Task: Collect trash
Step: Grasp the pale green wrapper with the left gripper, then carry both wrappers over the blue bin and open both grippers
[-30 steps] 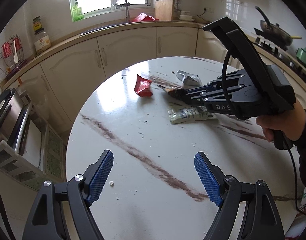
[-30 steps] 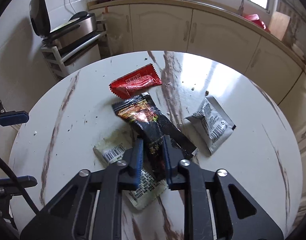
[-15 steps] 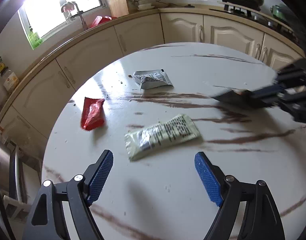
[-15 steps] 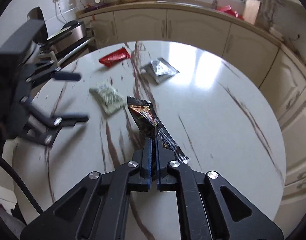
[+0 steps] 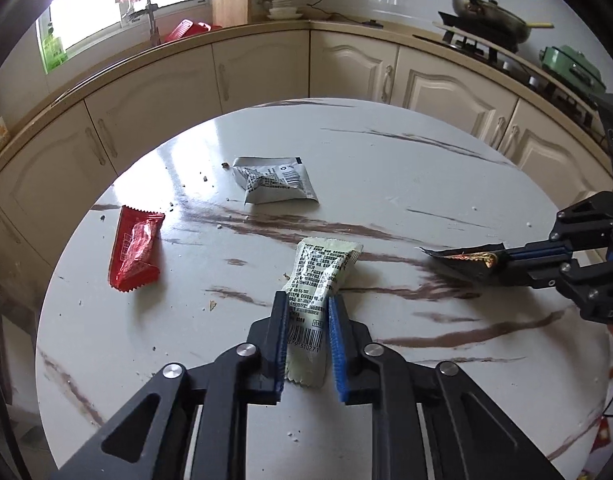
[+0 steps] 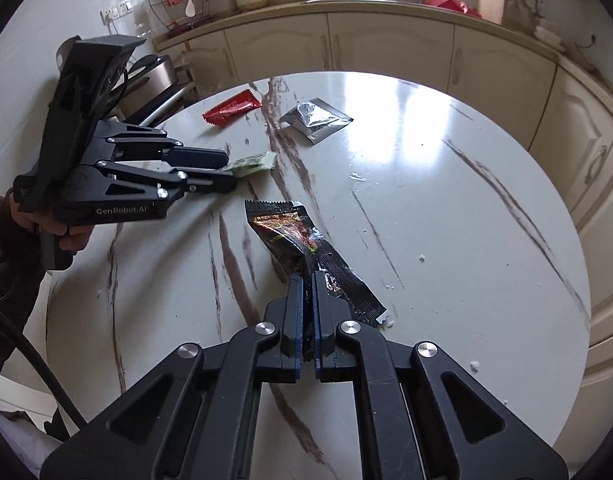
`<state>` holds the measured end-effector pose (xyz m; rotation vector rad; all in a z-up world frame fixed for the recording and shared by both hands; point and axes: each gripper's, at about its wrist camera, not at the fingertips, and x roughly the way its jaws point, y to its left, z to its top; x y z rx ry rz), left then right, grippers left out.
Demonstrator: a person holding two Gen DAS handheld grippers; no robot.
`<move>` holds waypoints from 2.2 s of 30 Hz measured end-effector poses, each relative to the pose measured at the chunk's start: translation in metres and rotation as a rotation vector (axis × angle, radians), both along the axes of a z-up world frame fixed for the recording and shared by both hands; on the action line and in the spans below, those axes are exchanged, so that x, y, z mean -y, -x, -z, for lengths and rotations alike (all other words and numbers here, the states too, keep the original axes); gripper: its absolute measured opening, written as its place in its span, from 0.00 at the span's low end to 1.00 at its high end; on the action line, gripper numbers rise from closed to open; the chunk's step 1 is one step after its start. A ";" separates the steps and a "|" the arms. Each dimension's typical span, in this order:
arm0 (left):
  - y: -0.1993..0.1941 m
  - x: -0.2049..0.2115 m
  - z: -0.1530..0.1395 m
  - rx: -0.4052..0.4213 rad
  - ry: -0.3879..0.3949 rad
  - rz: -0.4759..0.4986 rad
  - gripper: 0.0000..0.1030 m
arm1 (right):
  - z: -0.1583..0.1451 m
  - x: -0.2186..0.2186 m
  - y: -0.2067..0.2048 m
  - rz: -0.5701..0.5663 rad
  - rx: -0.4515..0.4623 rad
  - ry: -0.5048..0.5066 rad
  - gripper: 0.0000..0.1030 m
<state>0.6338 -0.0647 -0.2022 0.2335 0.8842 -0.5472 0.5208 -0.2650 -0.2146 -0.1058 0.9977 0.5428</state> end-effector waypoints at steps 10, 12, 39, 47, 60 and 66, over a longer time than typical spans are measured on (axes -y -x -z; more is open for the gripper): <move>0.038 -0.005 -0.009 -0.001 0.013 -0.045 0.00 | -0.005 -0.009 0.011 0.011 0.011 -0.032 0.04; 0.052 -0.011 -0.012 0.009 0.033 -0.058 0.00 | -0.009 -0.011 0.016 0.017 0.023 -0.045 0.04; 0.237 -0.186 -0.071 0.143 0.209 -0.217 0.00 | -0.075 -0.150 0.097 -0.119 0.108 -0.179 0.03; 0.283 -0.299 -0.052 0.134 0.215 -0.389 0.00 | -0.071 -0.278 0.107 -0.238 0.083 -0.264 0.03; 0.262 -0.394 0.053 -0.075 0.241 -0.504 0.00 | 0.028 -0.412 0.082 -0.221 -0.101 -0.275 0.03; 0.250 -0.417 0.091 -0.175 0.195 -0.585 0.02 | 0.074 -0.439 0.075 -0.215 -0.156 -0.226 0.03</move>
